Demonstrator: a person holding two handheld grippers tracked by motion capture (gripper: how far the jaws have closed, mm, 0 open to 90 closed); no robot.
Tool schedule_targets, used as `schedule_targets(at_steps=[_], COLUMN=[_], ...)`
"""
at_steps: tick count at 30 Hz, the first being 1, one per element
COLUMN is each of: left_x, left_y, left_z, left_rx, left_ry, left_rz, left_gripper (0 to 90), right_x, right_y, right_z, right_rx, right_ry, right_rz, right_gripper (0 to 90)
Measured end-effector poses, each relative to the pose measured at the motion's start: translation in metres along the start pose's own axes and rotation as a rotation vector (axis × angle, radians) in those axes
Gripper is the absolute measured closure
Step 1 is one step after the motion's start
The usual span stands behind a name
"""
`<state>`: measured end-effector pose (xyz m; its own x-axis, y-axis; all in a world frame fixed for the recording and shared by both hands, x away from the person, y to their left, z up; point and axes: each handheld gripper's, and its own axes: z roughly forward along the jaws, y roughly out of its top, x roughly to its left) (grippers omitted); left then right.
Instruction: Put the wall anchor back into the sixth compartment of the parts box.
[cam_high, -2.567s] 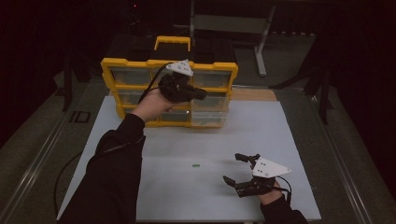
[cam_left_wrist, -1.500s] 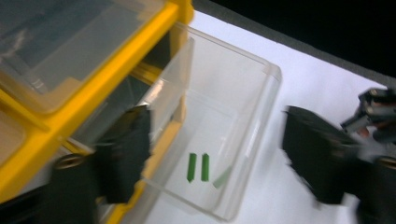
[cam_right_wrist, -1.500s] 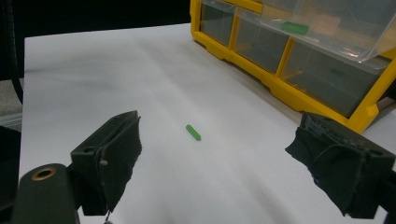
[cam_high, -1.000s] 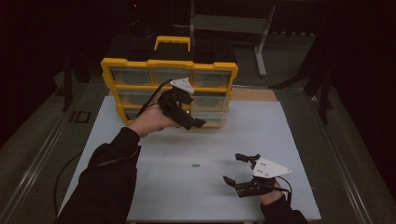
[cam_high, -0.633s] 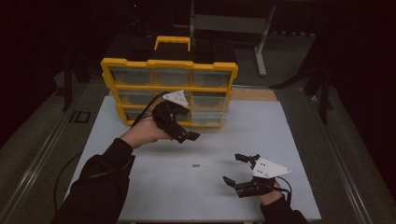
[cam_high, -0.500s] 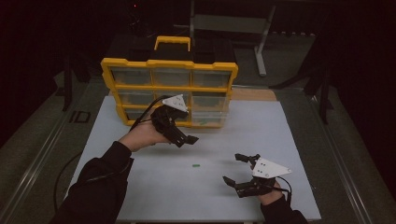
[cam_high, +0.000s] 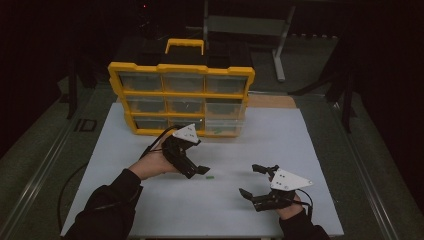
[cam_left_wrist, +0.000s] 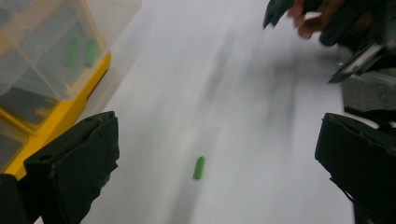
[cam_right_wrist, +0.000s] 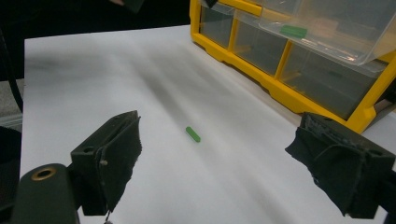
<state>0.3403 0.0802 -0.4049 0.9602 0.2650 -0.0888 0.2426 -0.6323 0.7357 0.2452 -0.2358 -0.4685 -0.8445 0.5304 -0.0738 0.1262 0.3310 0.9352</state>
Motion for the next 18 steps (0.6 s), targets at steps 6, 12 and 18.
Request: schedule_targets(at_steps=[6,12,18], left_x=[-0.004,-0.005,-0.003], left_y=[-0.011,-0.019,-0.027], left_z=[0.017,0.033,0.046], left_rx=[0.013,0.038,0.049], left_ry=[-0.01,-0.004,-0.012], left_rz=[-0.013,-0.02,-0.015], left_gripper=[0.0,0.0,0.0], right_x=[0.001,0.001,0.001], right_y=[0.0,0.0,0.0], right_z=[0.001,0.0,0.0], right_rx=[0.005,0.003,0.001], right_ry=[0.001,0.002,0.002], right_rz=[-0.004,-0.004,-0.004], right_gripper=[13.8,13.8,13.8])
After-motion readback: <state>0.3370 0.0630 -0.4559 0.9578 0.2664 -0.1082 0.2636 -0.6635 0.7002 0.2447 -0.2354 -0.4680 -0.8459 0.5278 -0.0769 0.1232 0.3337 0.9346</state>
